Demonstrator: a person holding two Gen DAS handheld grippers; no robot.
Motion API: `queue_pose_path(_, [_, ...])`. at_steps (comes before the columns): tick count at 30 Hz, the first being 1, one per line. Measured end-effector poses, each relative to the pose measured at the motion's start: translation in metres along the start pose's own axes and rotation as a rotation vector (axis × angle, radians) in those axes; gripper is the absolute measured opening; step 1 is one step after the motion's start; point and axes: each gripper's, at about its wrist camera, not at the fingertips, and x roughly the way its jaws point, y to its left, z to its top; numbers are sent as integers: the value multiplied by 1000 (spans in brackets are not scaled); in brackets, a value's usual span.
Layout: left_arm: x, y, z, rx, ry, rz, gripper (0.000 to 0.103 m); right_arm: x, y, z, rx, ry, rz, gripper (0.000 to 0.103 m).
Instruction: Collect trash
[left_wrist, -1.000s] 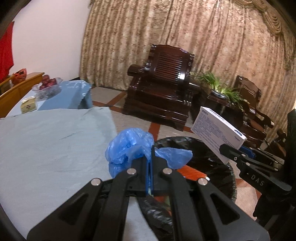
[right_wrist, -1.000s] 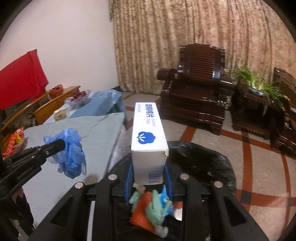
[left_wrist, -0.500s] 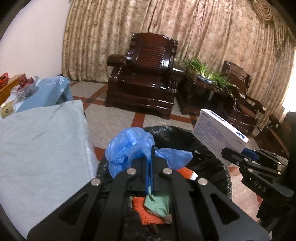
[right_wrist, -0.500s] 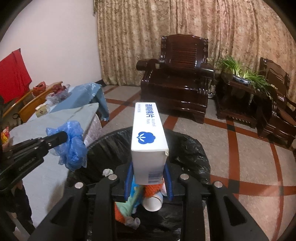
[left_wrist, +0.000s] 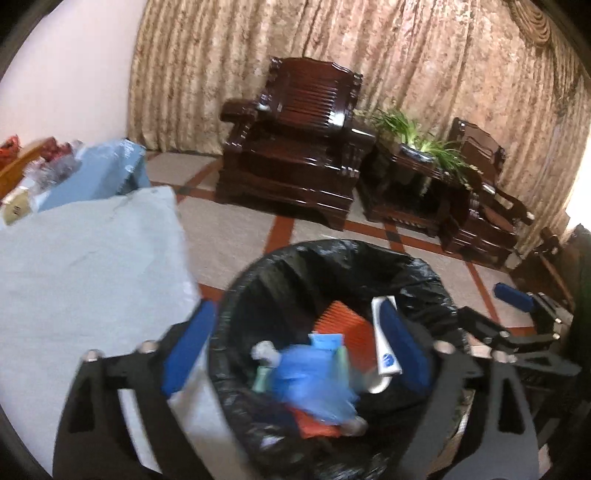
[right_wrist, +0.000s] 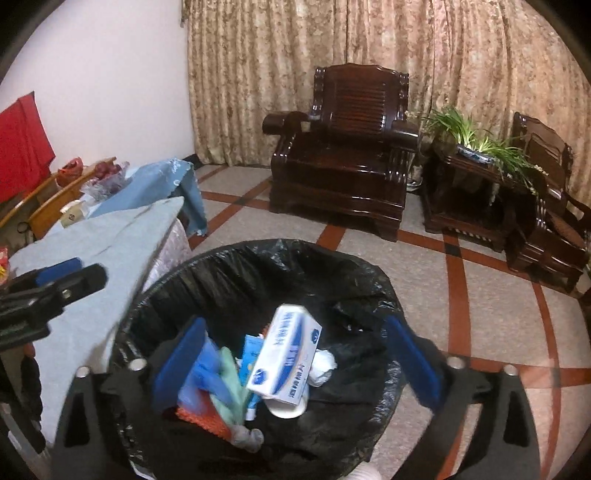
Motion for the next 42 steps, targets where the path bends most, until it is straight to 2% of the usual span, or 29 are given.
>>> queue_pose_path(9, [-59,30,-2,-22,-39,130,96,-19,25,9,-15,-6,77,97])
queue_pose_path(20, [-119,32,-11,-45,-59,233,96,-59,62,17,-58,-17,139,97])
queue_pose_path(32, [-175,22,-10,-37,-138,267,96,-101,81,23,-79,-58,178,97])
queue_pose_path(42, [-189,17,-12,-34,-156,261,96,-117,94,25,-114,-94,186,97])
